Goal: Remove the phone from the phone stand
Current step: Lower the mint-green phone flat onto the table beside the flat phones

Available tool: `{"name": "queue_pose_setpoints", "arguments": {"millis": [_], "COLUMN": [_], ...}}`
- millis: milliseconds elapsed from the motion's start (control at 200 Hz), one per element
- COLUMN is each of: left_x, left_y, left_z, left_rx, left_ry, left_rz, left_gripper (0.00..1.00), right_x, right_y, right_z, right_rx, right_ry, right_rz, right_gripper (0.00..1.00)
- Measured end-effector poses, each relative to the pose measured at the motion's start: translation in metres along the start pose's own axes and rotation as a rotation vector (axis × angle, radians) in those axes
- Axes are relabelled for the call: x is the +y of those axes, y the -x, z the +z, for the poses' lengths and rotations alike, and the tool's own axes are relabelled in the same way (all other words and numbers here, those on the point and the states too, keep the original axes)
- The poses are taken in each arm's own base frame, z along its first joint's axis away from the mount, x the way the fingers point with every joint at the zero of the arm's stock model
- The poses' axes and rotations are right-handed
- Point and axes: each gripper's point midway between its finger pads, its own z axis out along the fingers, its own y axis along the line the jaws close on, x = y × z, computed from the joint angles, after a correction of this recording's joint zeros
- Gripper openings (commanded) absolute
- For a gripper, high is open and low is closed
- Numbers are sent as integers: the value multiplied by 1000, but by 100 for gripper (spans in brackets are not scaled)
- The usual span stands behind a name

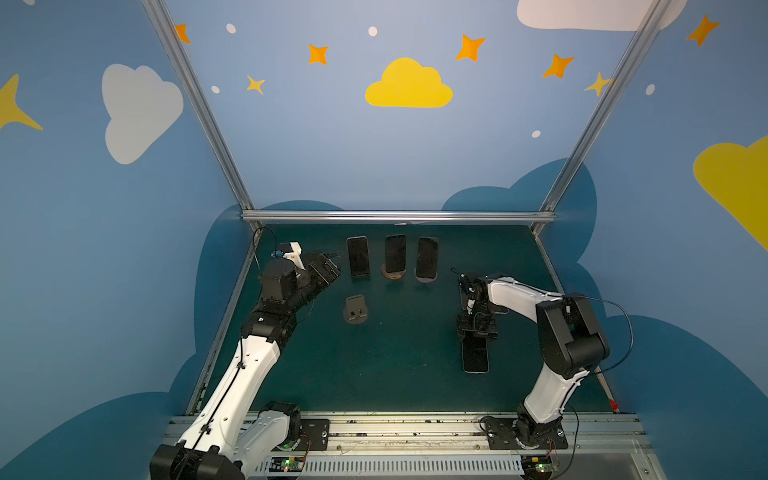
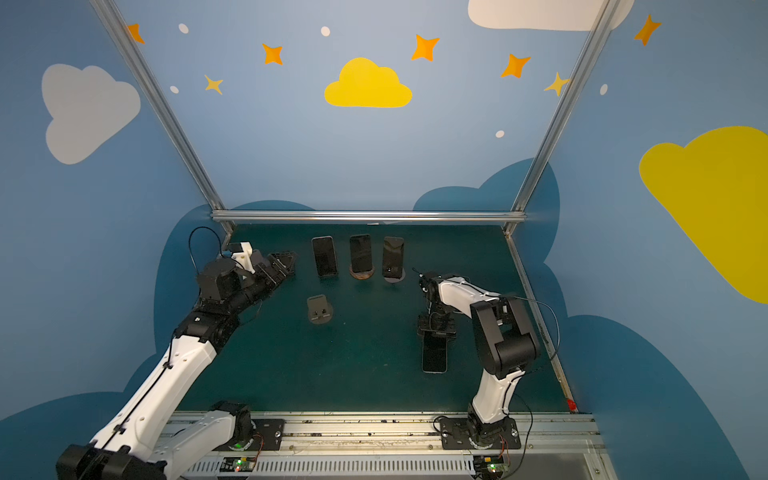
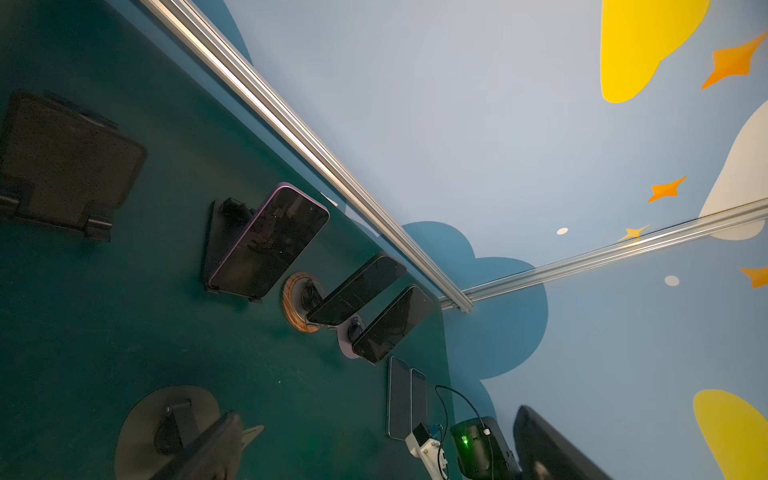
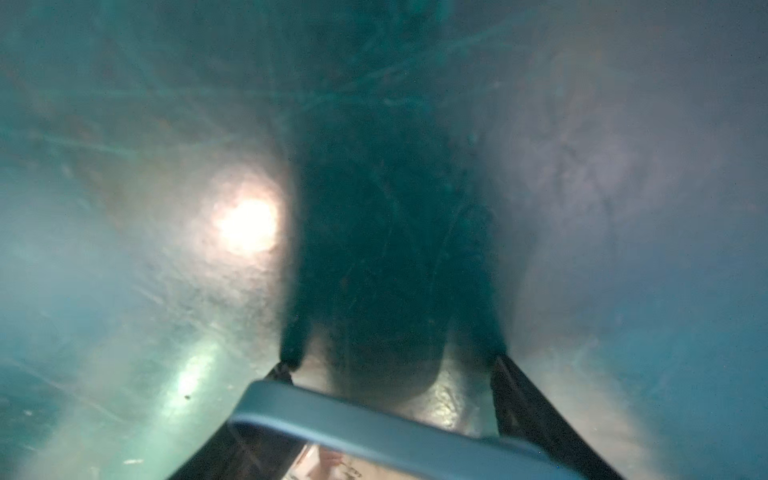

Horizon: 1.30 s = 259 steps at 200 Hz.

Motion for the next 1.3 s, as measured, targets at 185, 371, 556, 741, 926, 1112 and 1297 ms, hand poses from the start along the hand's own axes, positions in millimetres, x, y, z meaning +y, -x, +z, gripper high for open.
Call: {"name": "queue_pose_setpoints", "arguments": {"millis": [185, 371, 556, 741, 926, 1112, 1297], "left_x": [-1, -1, -1, -2, -3, -4, -4], "left_y": [1, 1, 1, 1, 1, 0, -1], "left_z": [-1, -1, -1, -1, -1, -1, -1], "left_rx": [-3, -3, -3, -3, -5, -2, -1], "left_ry": [-3, -4, -4, -5, -9, -12, -13], "left_rz": [2, 2, 2, 2, 3, 5, 5], "left_gripper": [100, 100, 100, 100, 100, 100, 100], "right_x": [-1, -3, -3, -3, -3, -4, -4], "right_y": [1, 1, 1, 1, 2, 2, 2], "right_z": [0, 0, 0, 0, 0, 0, -1], "right_rx": [-10, -13, -17, -18, -18, -7, -3], "right_ry": [3, -8, -18, -20, -21, -30, -33], "right_rz": [20, 25, 26, 25, 24, 25, 26], "right_gripper": [70, 72, 74, 75, 74, 77, 77]}}
